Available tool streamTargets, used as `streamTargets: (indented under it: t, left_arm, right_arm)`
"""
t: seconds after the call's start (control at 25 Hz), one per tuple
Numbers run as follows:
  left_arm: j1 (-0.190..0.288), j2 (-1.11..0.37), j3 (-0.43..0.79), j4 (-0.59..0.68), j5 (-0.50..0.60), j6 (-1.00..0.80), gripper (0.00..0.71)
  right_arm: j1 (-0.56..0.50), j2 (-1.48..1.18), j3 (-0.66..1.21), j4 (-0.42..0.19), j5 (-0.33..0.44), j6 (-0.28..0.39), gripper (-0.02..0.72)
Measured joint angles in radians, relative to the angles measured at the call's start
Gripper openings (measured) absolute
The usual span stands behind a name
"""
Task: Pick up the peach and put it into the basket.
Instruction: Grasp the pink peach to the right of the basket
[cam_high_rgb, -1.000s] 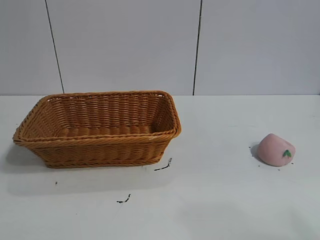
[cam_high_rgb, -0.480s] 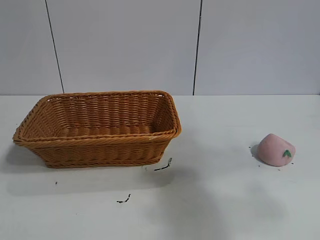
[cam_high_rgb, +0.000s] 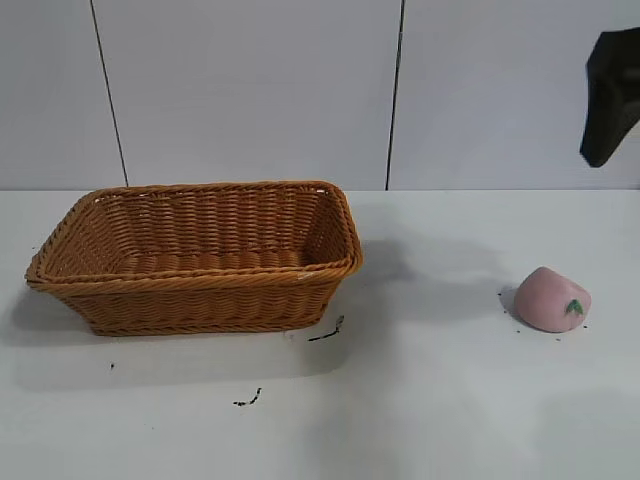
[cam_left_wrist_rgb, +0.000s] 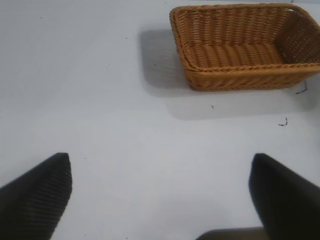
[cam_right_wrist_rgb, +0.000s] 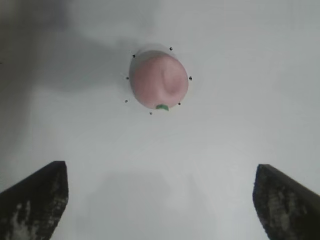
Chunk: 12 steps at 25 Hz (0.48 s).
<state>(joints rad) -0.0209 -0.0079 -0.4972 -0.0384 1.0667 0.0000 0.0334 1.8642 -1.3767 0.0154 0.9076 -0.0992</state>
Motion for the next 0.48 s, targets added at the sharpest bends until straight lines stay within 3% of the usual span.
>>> streamTargets:
  t: [0.48]
  left_arm:
    - [0.000,0.000,0.000,0.000,0.000,0.000,0.693]
  right_arm:
    - [0.000,0.231,-0.001,0.021,-0.142,0.000,0.696]
